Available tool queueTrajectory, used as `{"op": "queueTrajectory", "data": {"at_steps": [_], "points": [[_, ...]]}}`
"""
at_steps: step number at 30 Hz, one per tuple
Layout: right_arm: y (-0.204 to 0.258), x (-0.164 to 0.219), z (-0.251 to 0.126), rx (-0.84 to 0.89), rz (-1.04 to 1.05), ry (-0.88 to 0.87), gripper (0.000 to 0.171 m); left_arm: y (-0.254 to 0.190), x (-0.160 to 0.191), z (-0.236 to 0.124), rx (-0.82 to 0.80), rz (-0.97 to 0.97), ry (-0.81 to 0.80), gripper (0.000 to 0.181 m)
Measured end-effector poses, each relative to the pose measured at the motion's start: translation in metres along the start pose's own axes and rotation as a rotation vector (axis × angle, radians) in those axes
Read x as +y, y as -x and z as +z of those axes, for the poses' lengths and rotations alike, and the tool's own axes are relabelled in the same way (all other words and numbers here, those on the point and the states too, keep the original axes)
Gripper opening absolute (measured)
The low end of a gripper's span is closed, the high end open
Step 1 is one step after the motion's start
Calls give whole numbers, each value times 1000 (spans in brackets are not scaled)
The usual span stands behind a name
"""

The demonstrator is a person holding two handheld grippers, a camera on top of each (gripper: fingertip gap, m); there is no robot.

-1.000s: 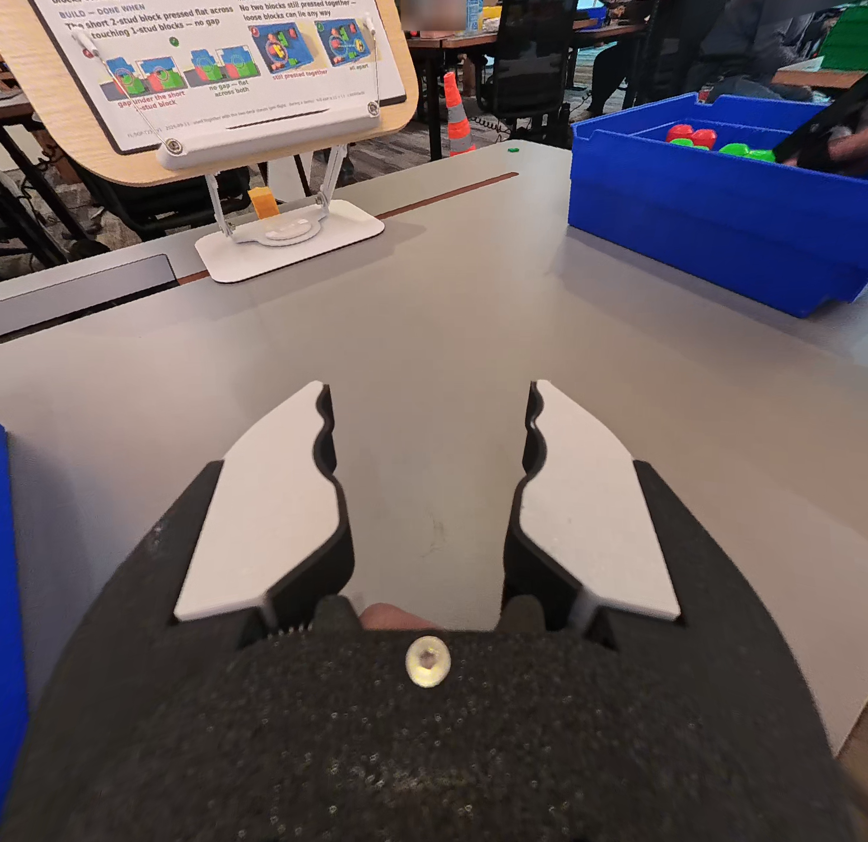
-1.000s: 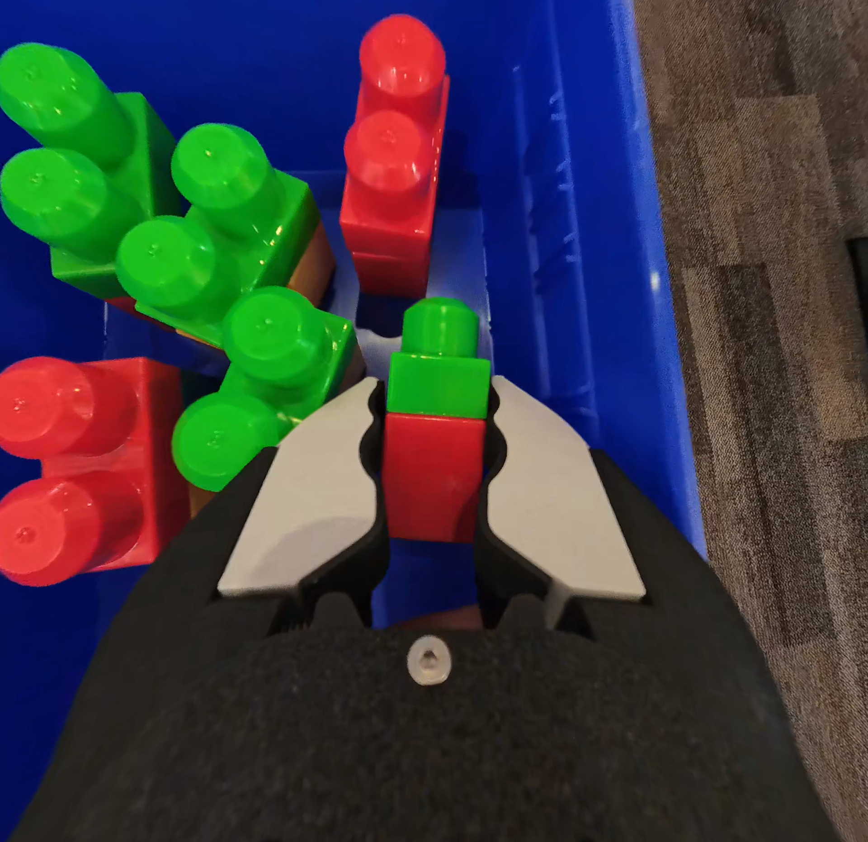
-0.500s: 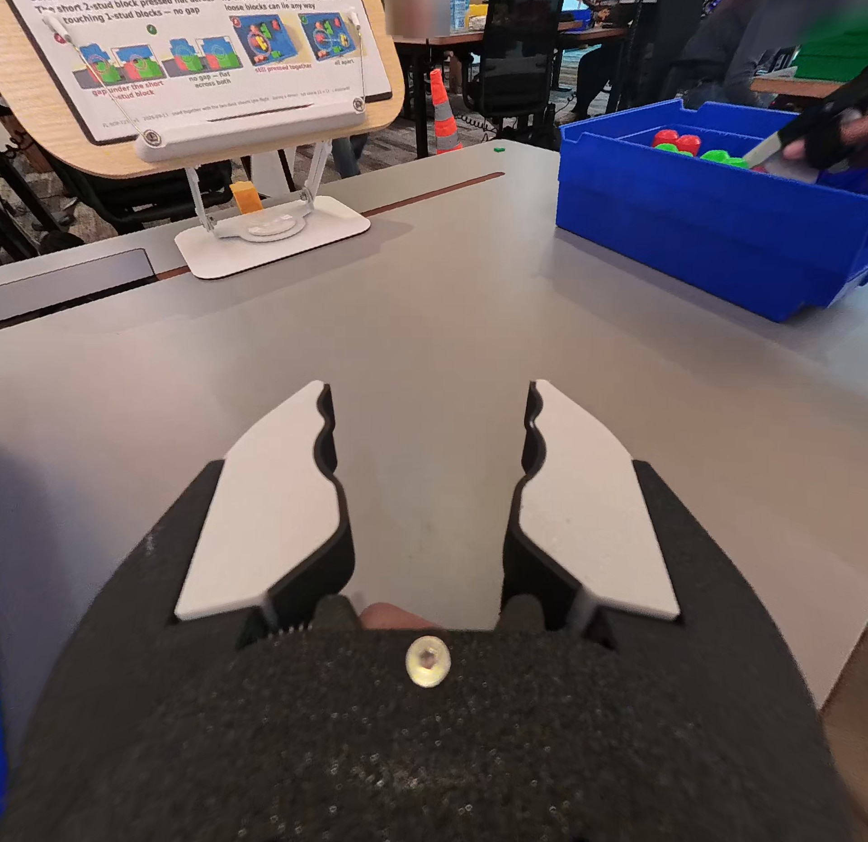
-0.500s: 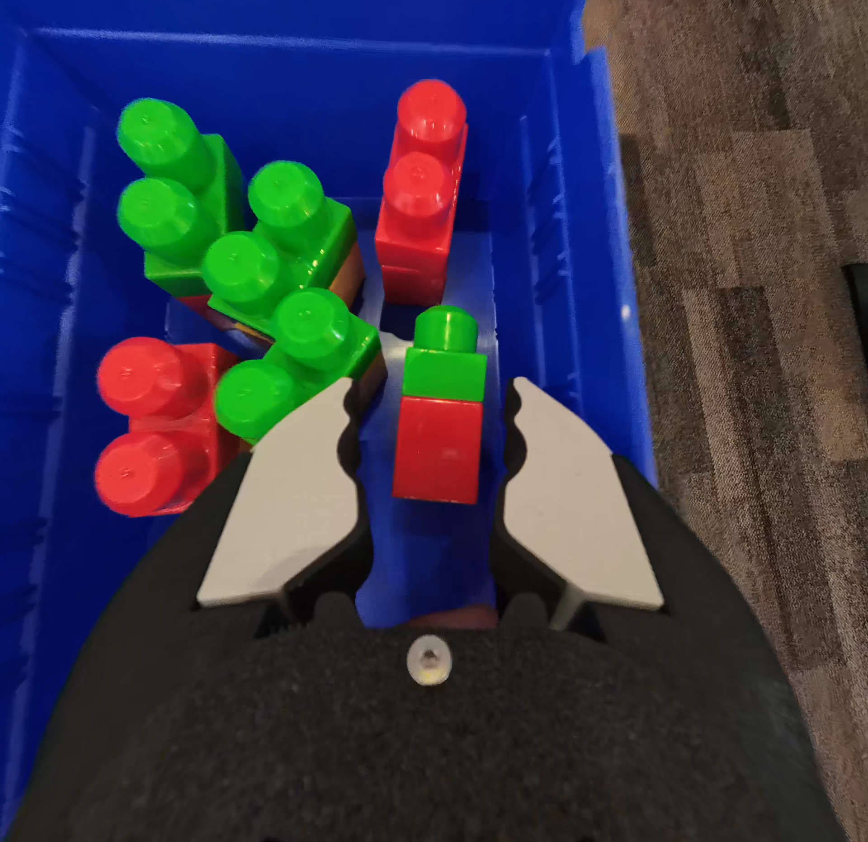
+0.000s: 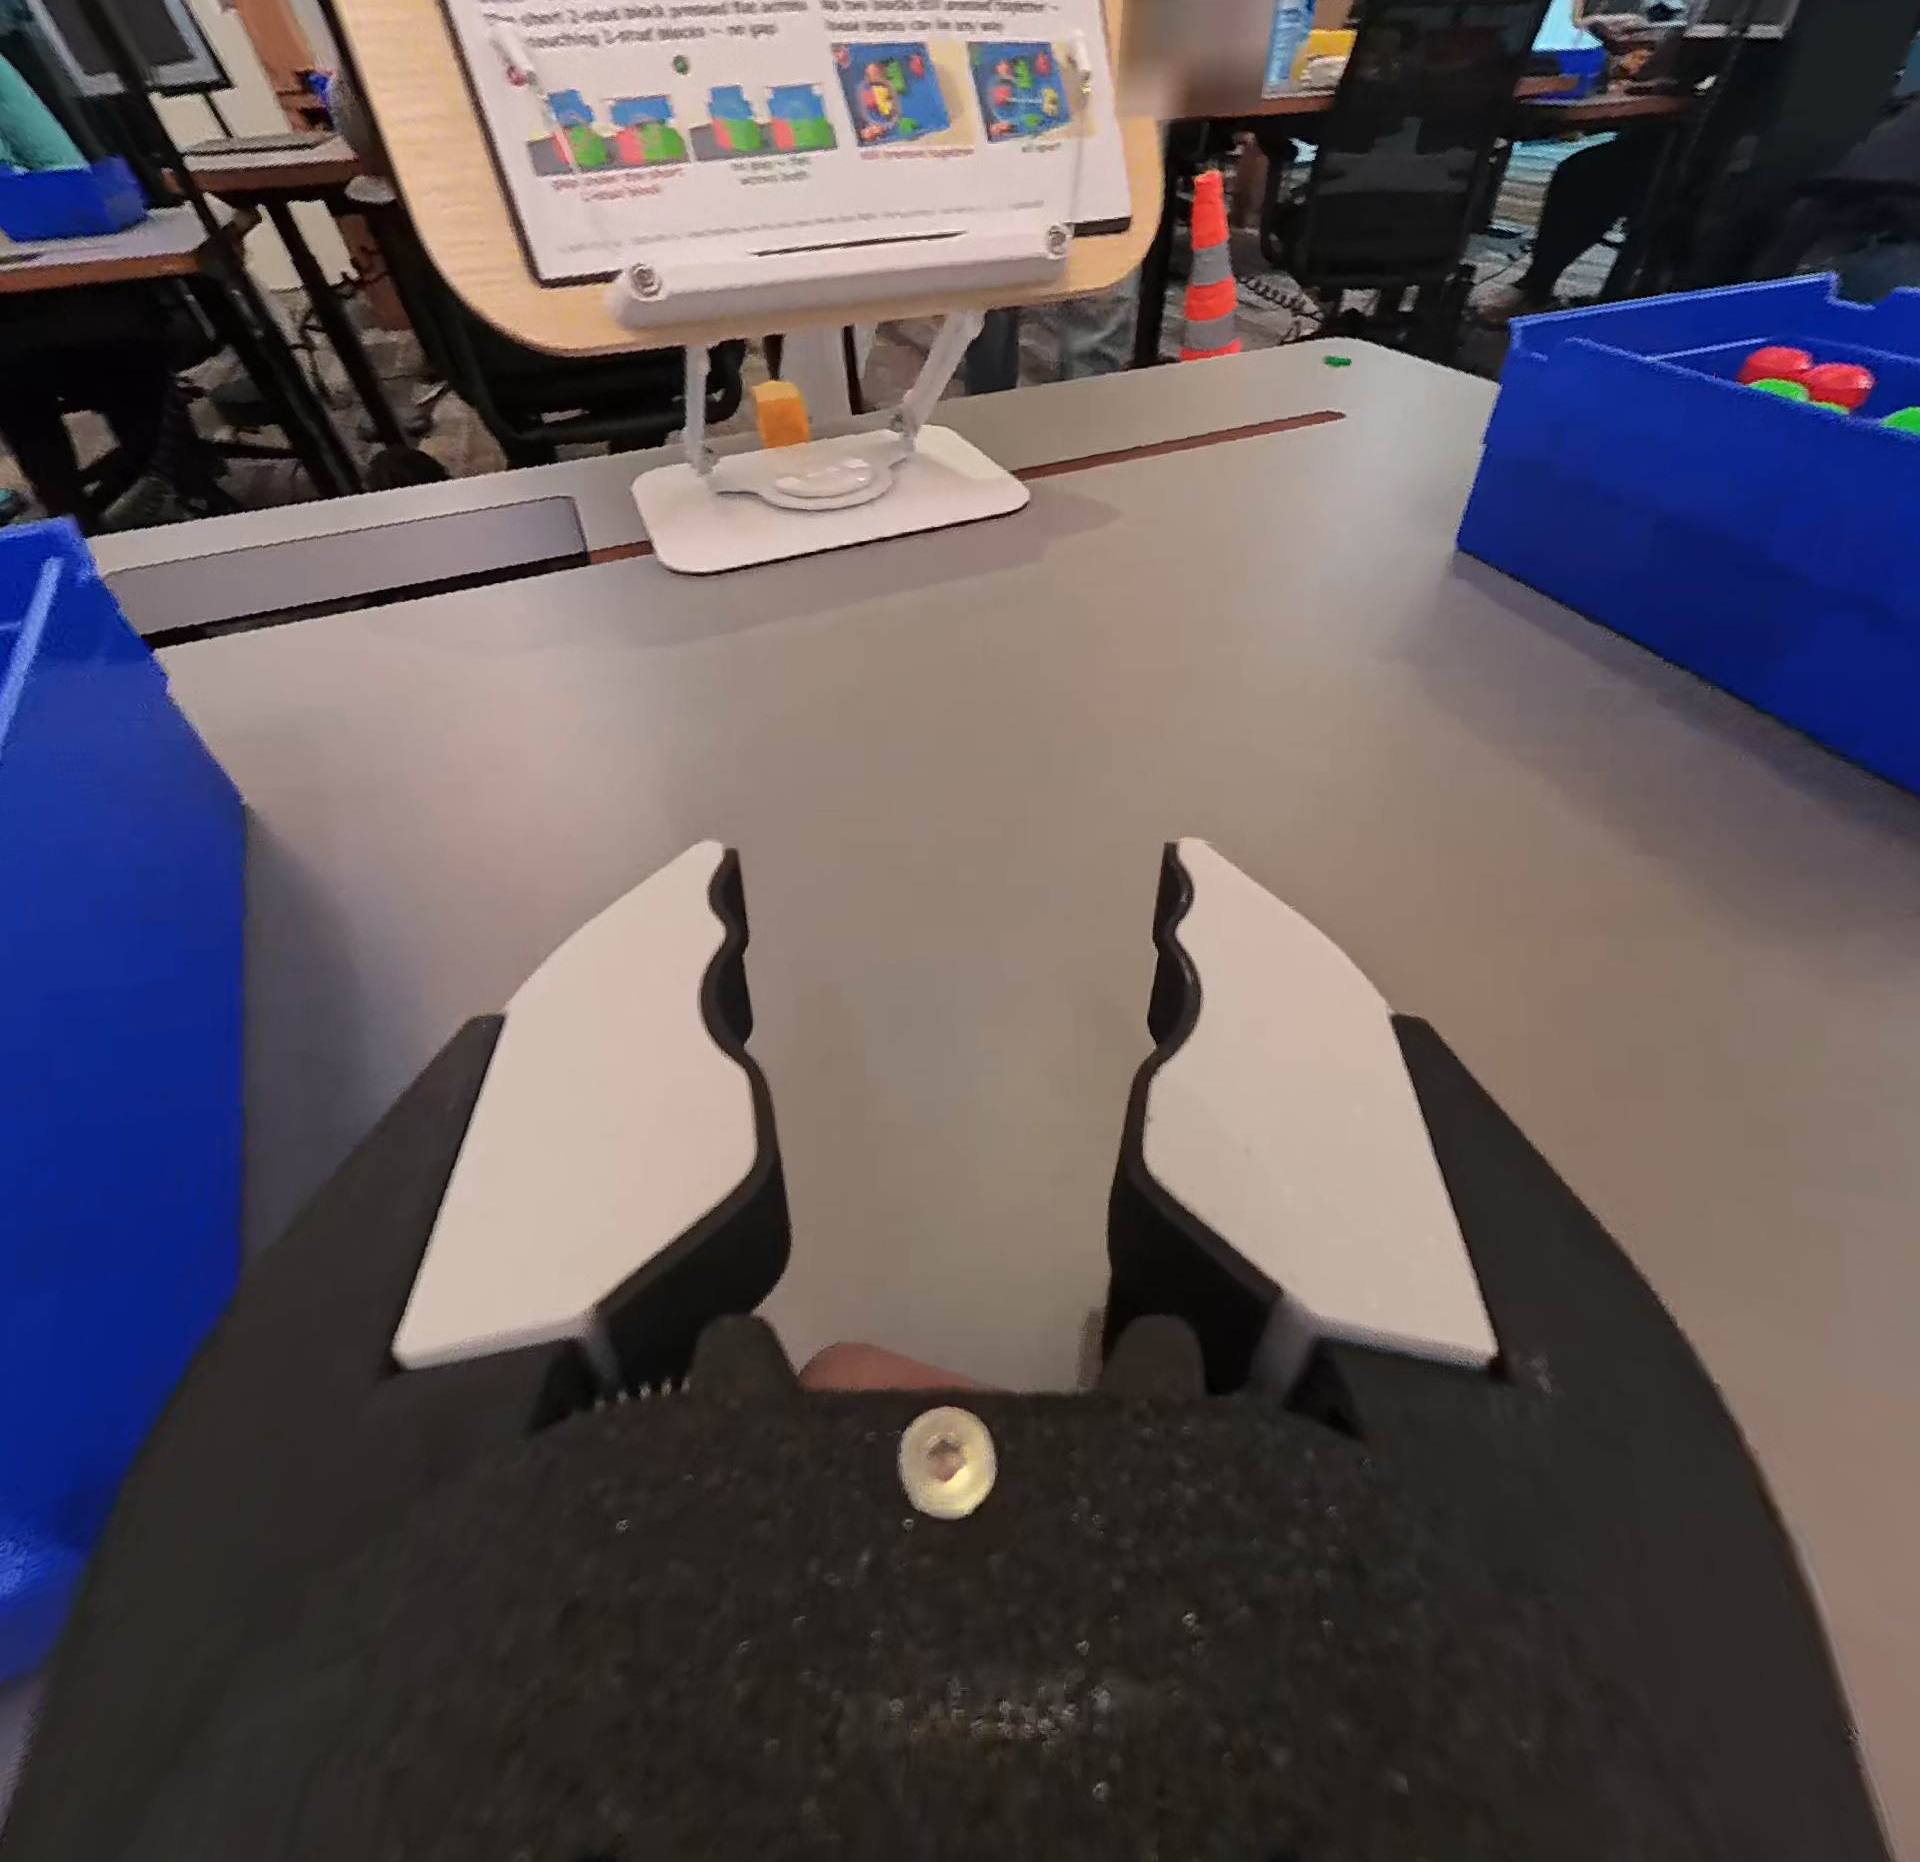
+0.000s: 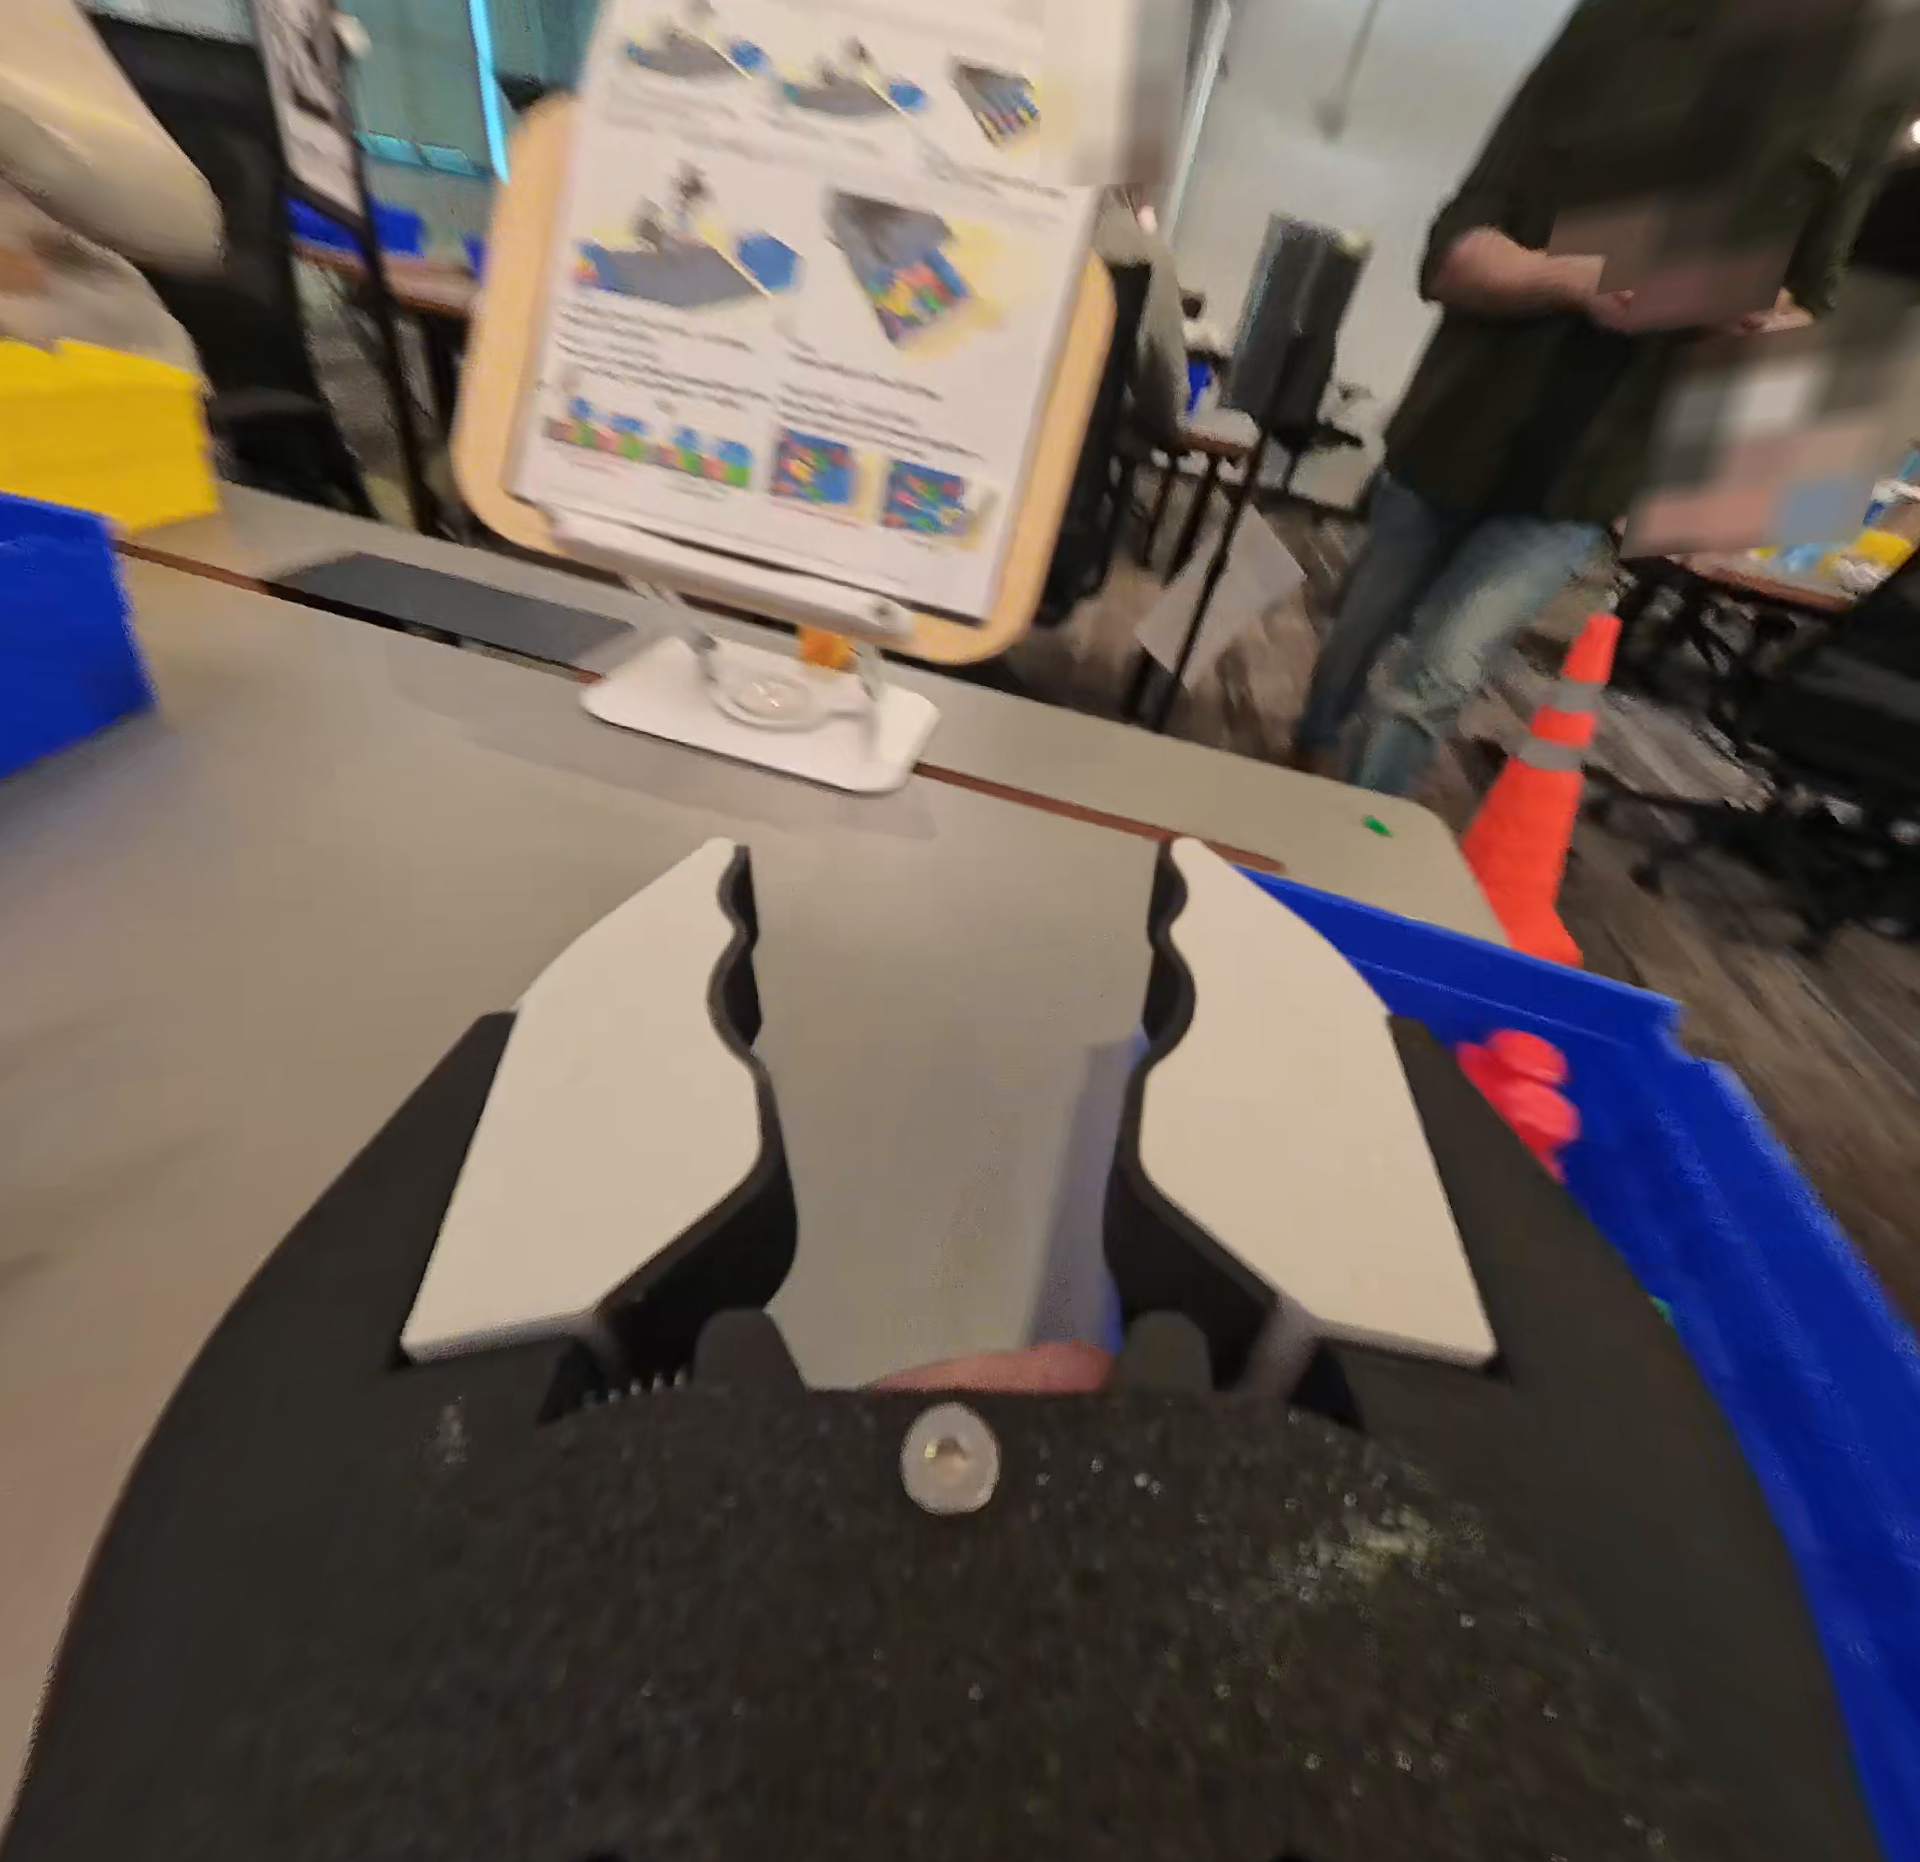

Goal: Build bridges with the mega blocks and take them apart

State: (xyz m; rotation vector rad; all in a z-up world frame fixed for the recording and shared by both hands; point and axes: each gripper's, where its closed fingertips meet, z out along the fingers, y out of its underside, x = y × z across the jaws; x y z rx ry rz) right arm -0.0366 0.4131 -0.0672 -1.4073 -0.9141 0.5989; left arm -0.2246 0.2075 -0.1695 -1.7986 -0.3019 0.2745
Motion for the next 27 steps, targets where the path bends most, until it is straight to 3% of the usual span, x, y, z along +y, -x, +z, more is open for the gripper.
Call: {"op": "queueTrajectory", "data": {"at_steps": [4, 8, 27], "points": [[73, 16, -4, -65, -51, -101, 81, 12, 8, -8, -53, -63, 11, 81], [114, 51, -5, -126, -46, -60, 90, 17, 18, -16, -80, -98, 22, 83], [124, 83, -6, -185, -8, 16, 87, 13, 30, -24, -96, -106, 63, 82]]}}
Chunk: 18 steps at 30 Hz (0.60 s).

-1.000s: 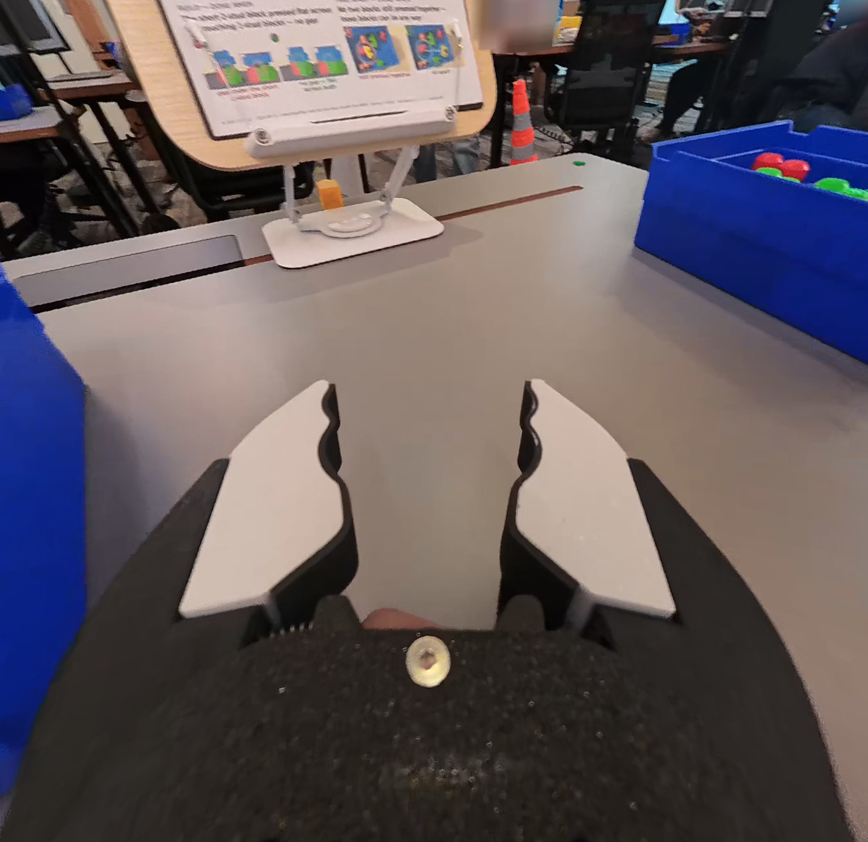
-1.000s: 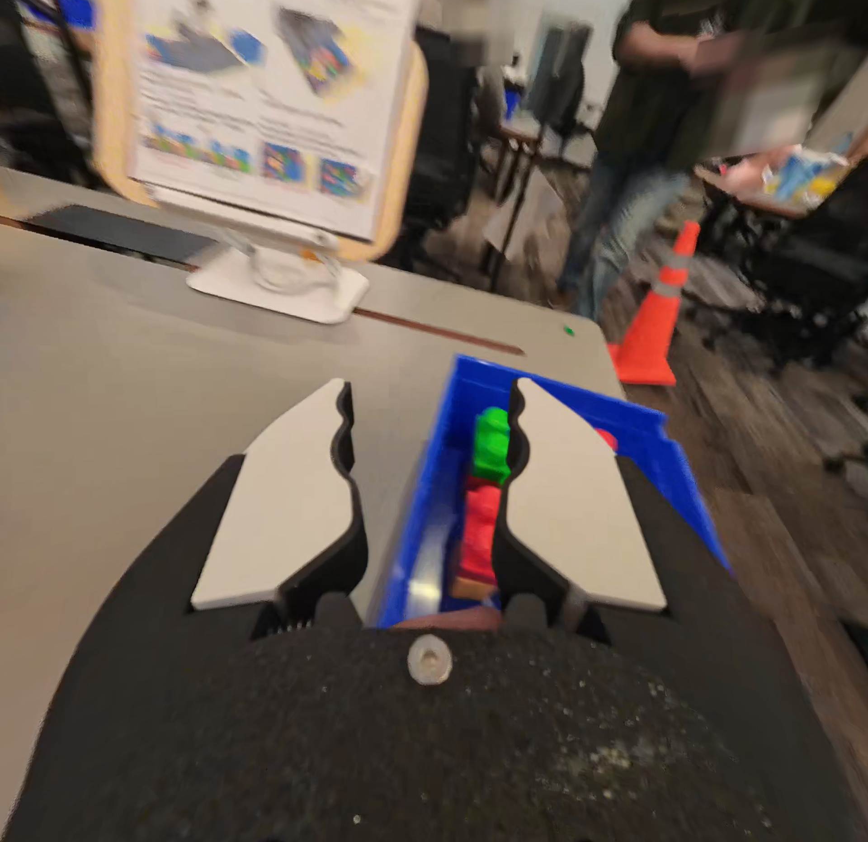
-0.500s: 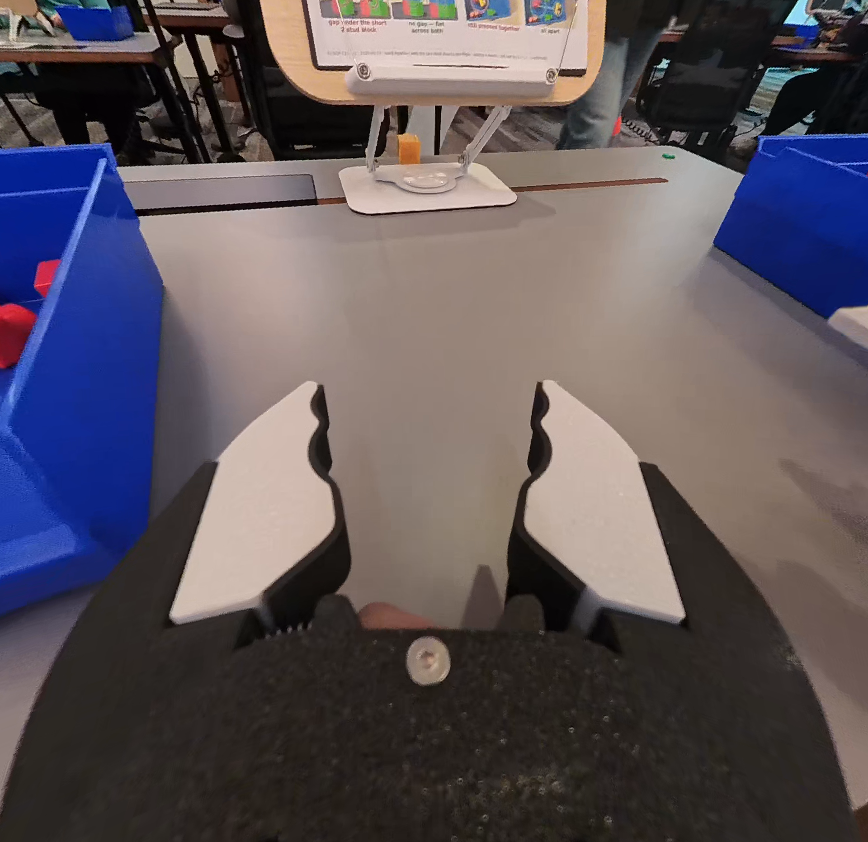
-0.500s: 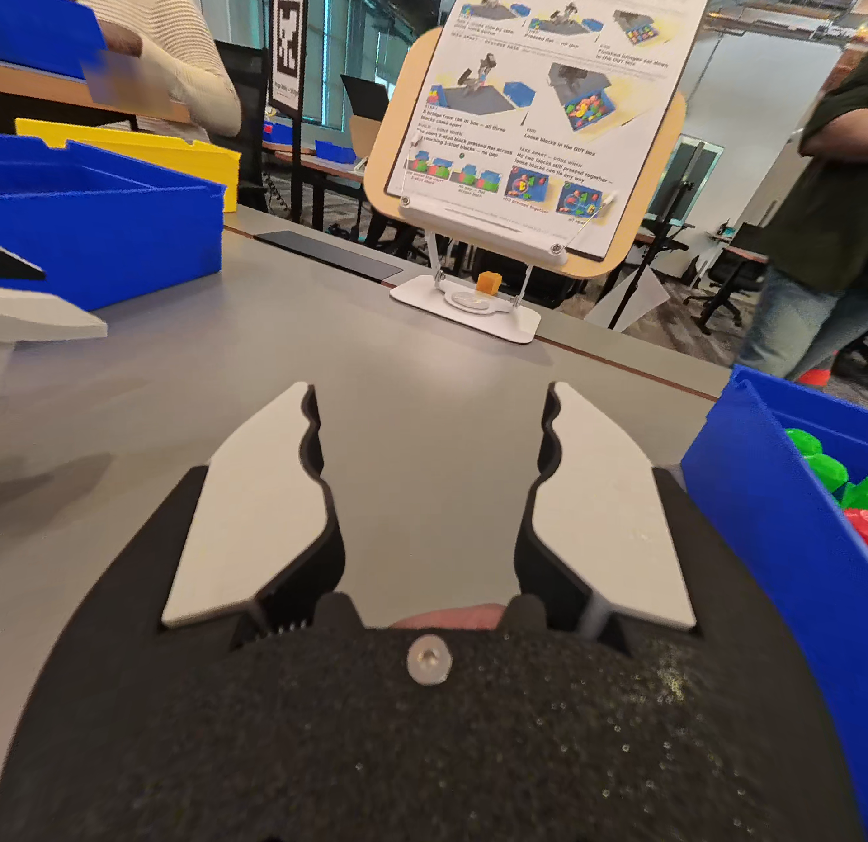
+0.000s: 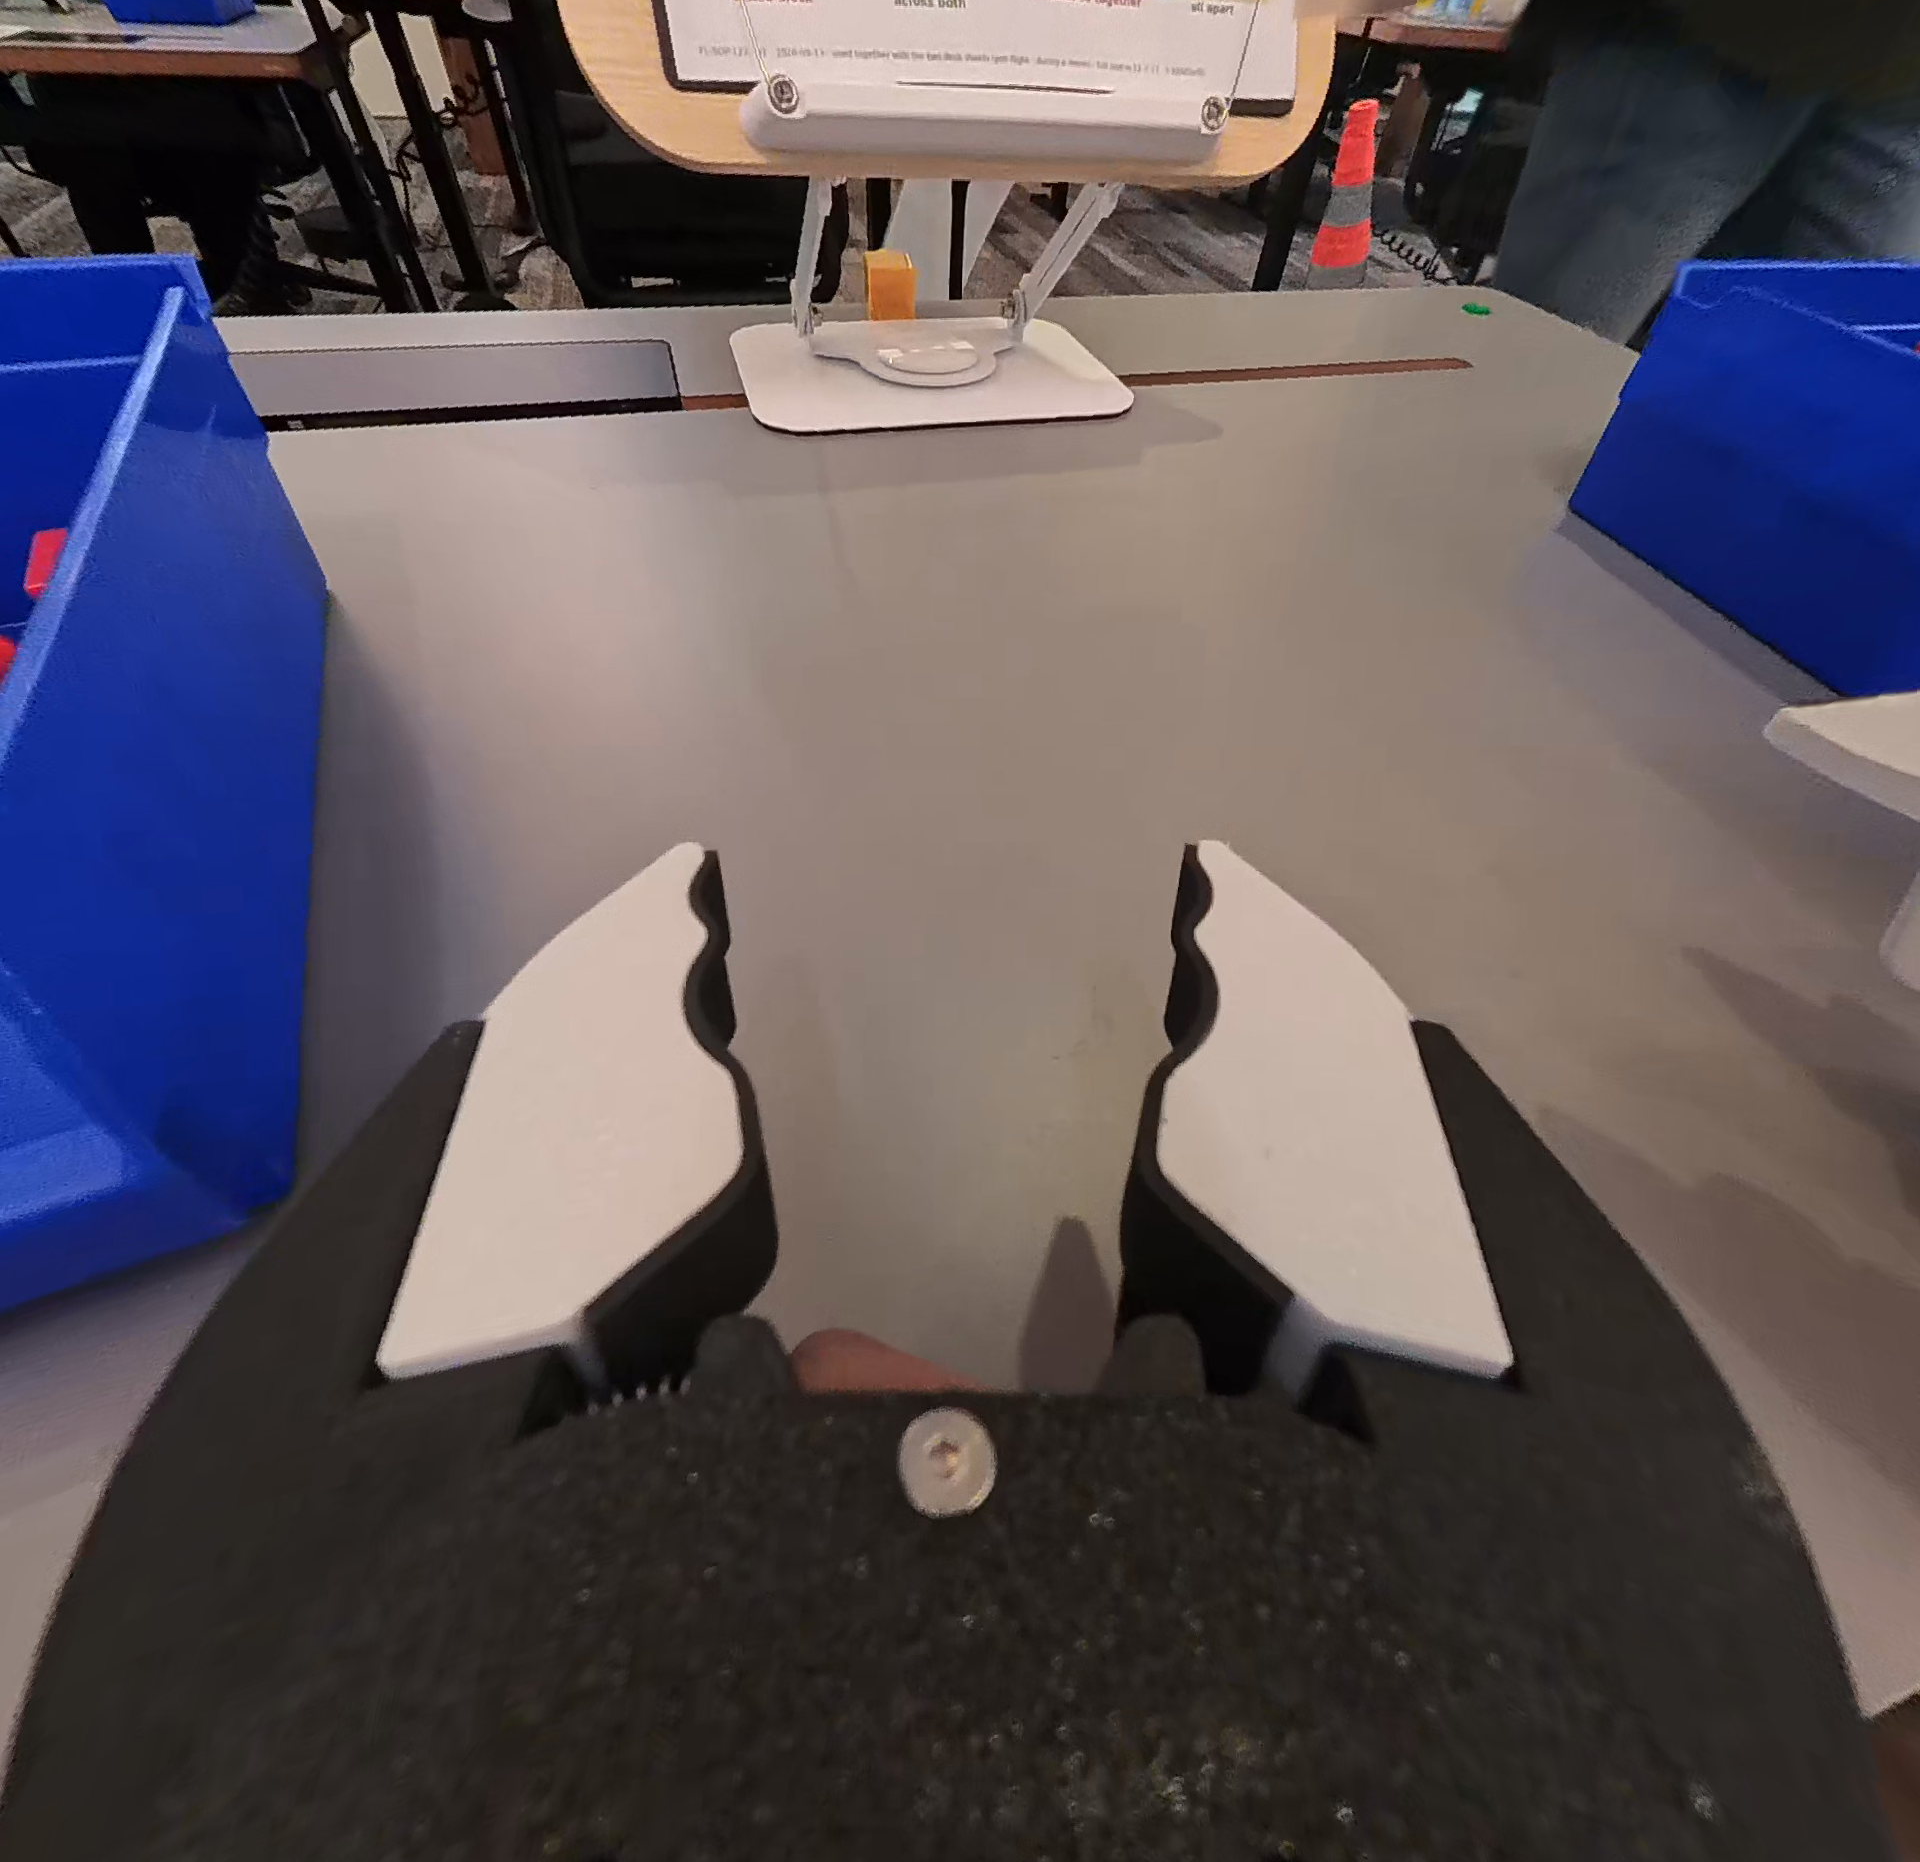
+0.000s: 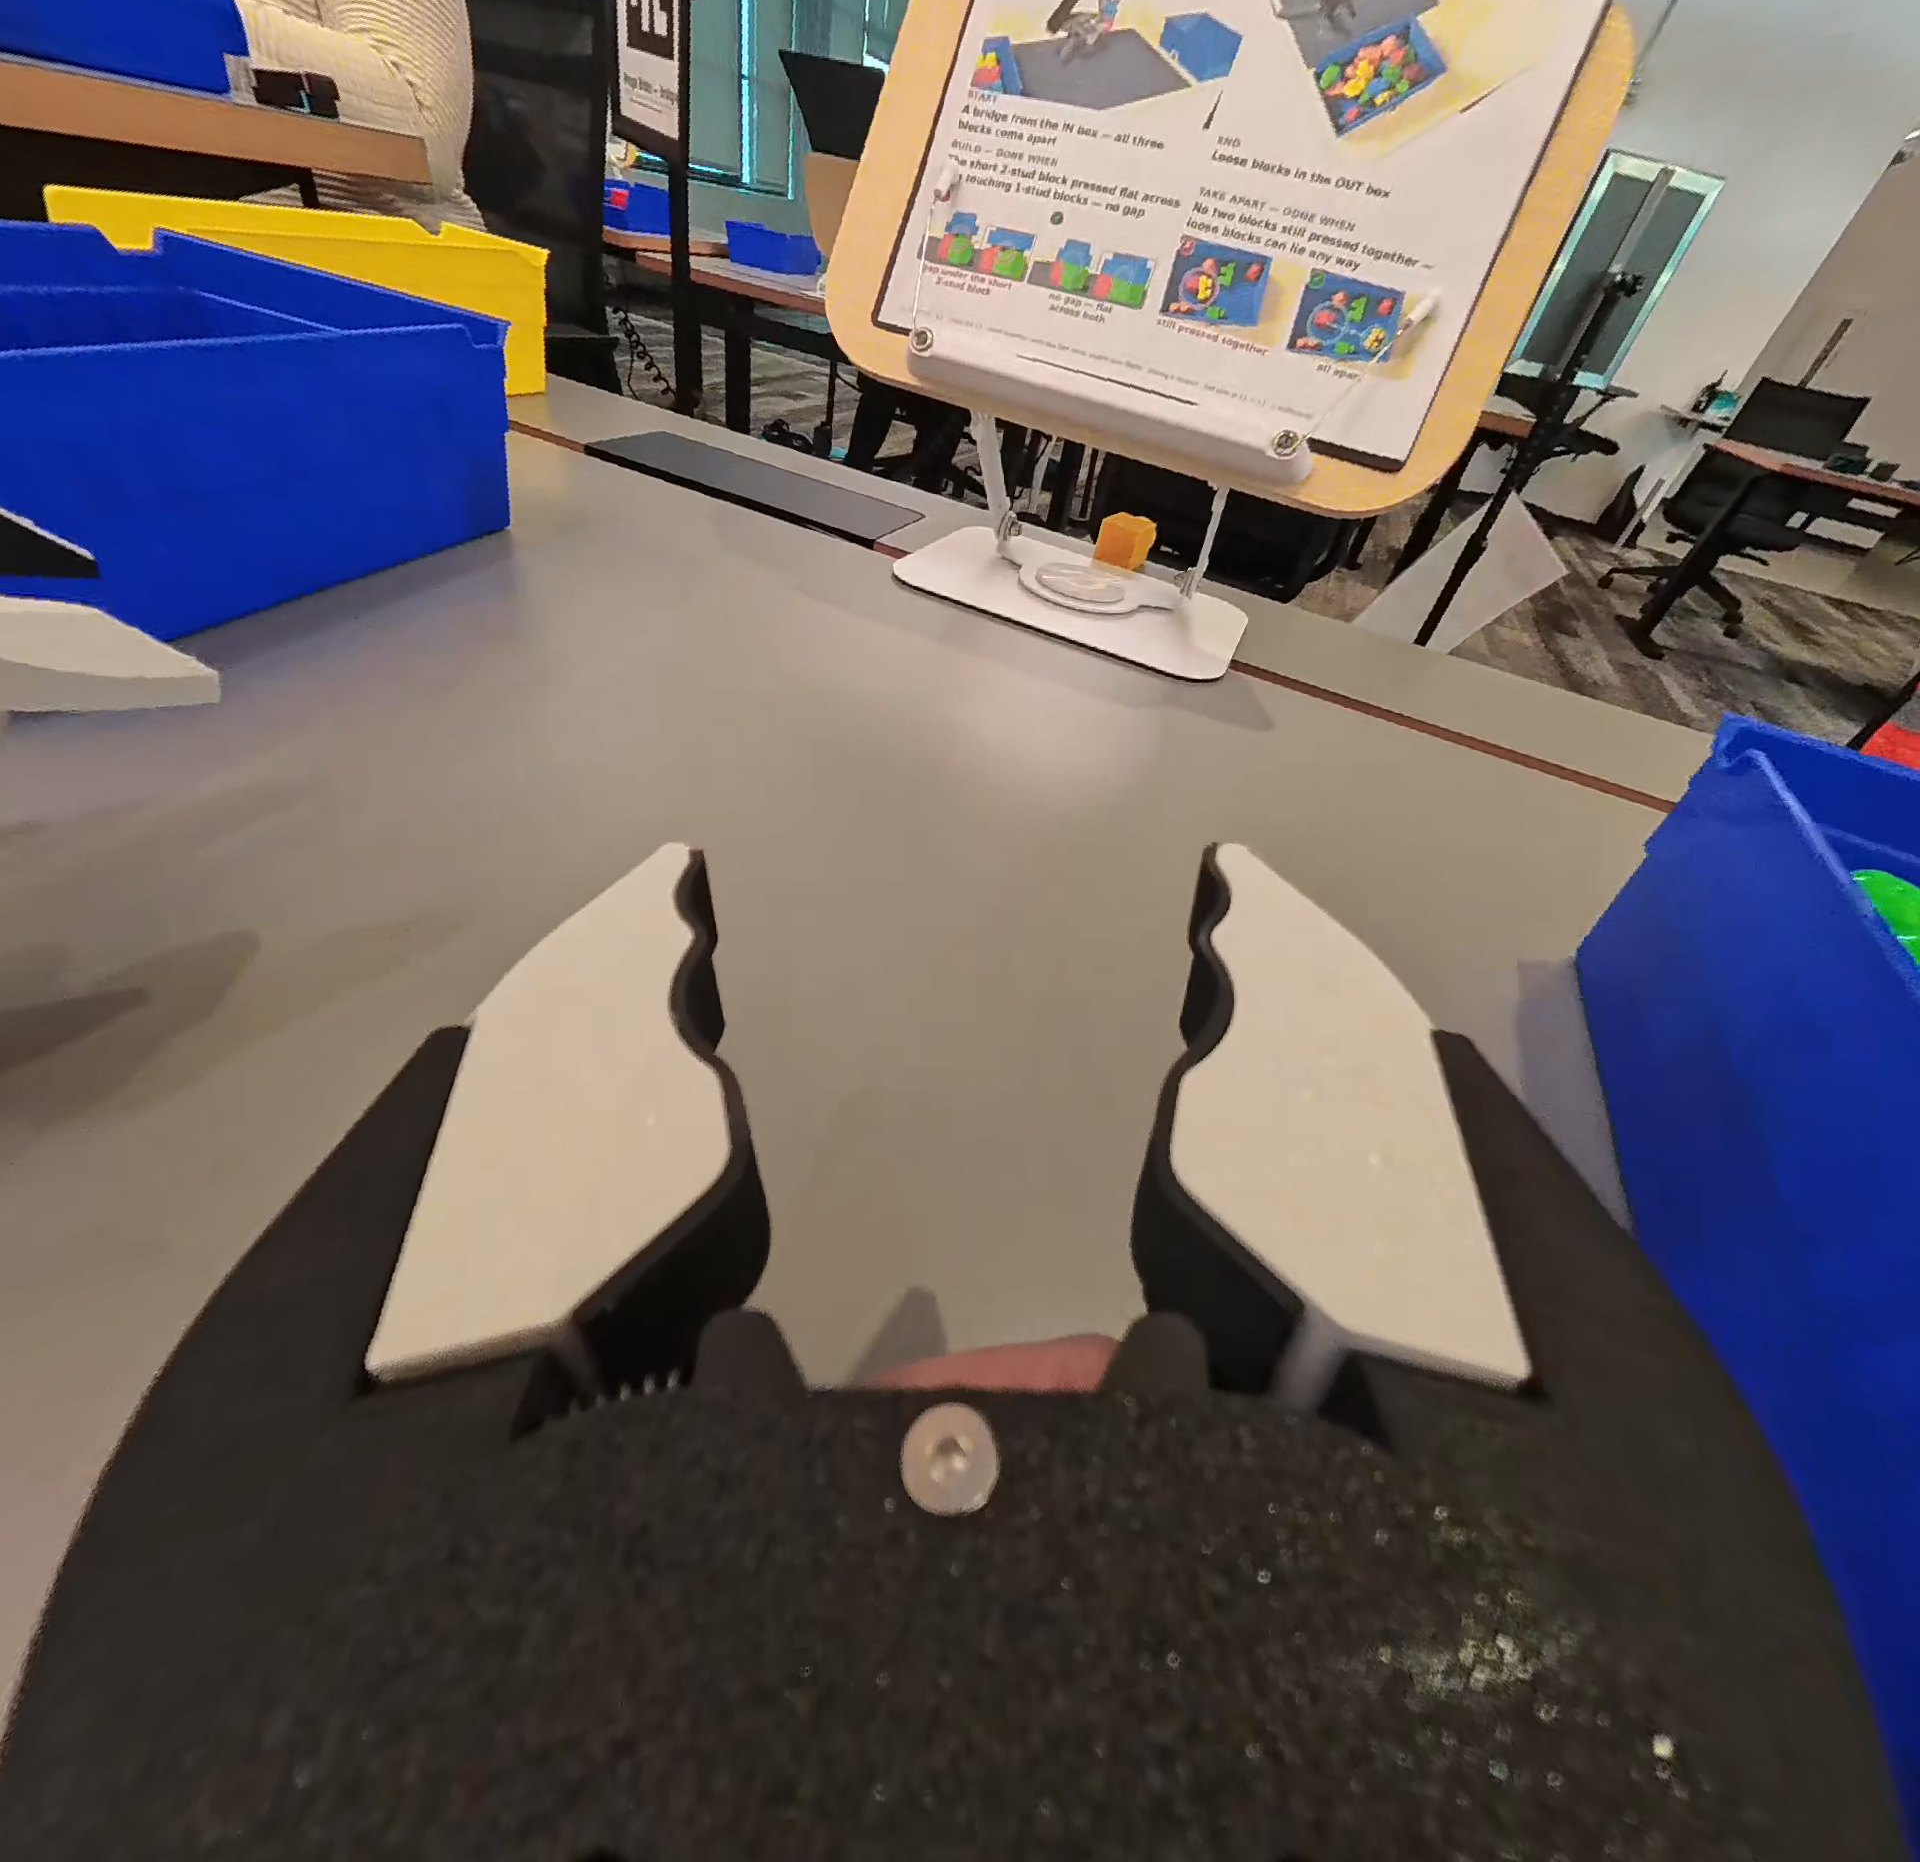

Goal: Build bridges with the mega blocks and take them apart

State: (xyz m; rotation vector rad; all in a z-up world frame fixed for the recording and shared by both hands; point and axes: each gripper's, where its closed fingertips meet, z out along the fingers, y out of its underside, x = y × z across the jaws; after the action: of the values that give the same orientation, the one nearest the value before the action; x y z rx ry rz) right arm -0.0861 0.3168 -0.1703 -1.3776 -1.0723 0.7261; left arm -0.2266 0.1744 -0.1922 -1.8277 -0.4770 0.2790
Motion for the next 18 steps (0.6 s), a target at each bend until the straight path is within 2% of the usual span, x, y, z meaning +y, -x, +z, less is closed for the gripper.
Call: {"op": "queueTrajectory", "data": {"at_steps": [13, 15, 18], "points": [[-1, 6, 2, -28, 45, 23, 83, -7, -5, -5, 58, 12, 13, 83], [-2, 5, 2, -33, 53, 24, 83, -6, -18, -17, 75, 28, 8, 82], [-2, 7, 2, -42, 62, 29, 82, 24, -52, -43, 19, 96, -34, 79]]}}
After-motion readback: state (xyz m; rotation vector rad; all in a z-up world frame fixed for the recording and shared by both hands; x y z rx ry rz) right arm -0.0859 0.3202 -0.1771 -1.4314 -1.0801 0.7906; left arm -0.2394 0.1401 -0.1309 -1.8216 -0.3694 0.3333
